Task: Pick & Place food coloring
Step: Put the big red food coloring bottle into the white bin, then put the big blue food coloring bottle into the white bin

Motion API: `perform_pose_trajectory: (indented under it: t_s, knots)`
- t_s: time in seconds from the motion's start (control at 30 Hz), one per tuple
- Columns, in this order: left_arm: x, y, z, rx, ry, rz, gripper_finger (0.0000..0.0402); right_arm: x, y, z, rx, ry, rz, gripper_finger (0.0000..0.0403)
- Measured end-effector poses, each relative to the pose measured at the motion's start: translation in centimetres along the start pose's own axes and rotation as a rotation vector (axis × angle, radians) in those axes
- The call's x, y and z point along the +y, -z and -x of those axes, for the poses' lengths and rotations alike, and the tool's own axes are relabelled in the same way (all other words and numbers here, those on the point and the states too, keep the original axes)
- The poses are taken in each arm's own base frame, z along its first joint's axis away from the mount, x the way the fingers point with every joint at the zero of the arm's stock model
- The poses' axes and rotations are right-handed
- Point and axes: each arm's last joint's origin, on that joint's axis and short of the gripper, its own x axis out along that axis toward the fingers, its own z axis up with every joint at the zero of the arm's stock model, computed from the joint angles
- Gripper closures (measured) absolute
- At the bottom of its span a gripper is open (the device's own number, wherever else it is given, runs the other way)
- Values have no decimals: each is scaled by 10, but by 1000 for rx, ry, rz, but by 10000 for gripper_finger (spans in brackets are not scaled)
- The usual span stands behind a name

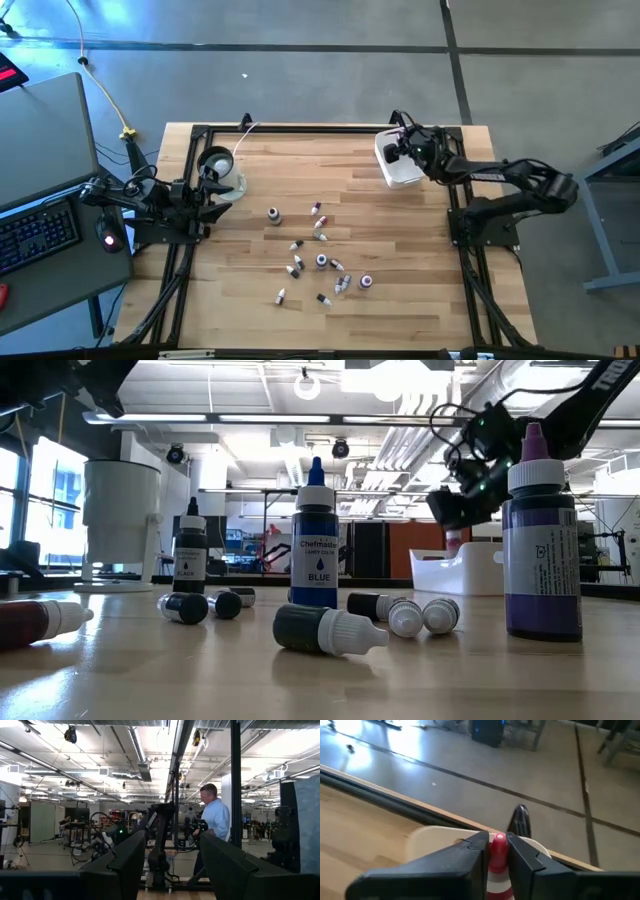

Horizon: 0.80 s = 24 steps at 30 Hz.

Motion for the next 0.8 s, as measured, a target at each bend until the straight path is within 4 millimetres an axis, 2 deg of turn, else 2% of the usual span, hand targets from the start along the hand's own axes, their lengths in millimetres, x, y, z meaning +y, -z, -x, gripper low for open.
perform_pose_trajectory:
  t_s: [0.17, 0.33, 0.67, 0.8]
  knots:
    - [0, 1, 0, 7, 1, 2, 215, 1, 5, -13, -13, 17, 11, 359]
    - [0, 1, 0, 11, 1, 2, 215, 0, 7, -21, -34, 57, 41, 338]
    - [0, 2, 0, 15, 3, 2, 215, -1, 5, -21, -43, 61, 66, 303]
    - [0, 2, 0, 16, 3, 3, 215, -2, -9, -11, -112, 63, 97, 293]
